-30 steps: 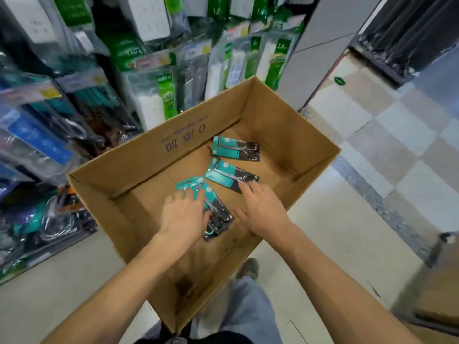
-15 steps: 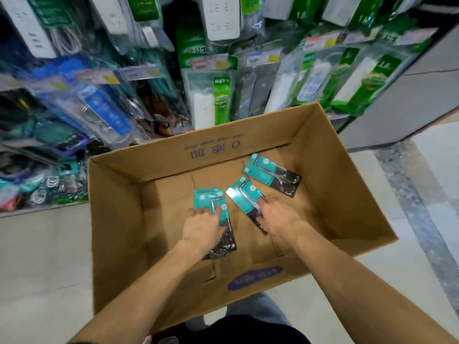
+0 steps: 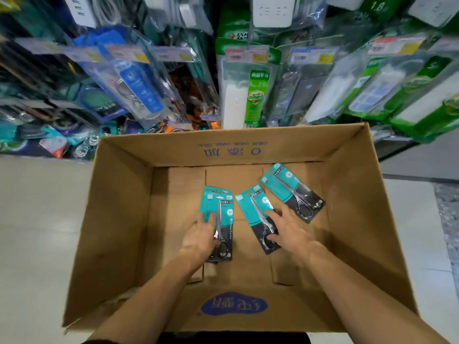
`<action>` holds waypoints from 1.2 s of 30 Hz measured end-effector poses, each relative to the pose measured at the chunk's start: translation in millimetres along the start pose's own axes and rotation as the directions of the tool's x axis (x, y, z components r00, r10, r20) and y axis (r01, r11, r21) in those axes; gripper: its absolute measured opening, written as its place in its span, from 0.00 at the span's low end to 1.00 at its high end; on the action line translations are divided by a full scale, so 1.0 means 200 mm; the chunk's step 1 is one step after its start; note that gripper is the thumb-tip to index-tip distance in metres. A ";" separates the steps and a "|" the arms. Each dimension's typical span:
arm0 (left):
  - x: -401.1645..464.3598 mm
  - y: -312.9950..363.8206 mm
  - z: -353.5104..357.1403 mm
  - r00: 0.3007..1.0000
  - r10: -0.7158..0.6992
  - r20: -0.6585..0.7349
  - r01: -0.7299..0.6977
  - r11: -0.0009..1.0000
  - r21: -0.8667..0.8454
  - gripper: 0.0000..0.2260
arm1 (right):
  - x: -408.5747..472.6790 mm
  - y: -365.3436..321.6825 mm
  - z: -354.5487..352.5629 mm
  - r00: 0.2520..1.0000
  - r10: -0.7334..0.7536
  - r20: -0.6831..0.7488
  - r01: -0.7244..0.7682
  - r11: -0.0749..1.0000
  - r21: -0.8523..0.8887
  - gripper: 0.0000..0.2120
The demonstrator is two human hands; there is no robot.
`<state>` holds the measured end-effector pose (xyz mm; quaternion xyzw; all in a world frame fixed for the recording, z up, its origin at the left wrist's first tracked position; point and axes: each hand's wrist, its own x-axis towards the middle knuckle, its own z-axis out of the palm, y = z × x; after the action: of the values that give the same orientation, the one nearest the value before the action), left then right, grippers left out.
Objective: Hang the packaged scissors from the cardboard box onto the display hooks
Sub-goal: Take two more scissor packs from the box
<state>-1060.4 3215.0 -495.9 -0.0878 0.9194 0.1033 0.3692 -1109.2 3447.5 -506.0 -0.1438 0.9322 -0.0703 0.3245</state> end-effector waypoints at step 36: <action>-0.79 -1.11 -0.55 0.826 0.146 -0.544 -0.547 0.442 -0.711 0.35 | -0.48 -1.05 -0.40 0.917 -0.084 -0.391 0.358 0.607 0.710 0.30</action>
<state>-968.0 2986.7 -335.4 -0.0791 0.8020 0.5900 0.0500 -1040.8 3281.3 -340.6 -0.0944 0.8263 -0.5224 0.1883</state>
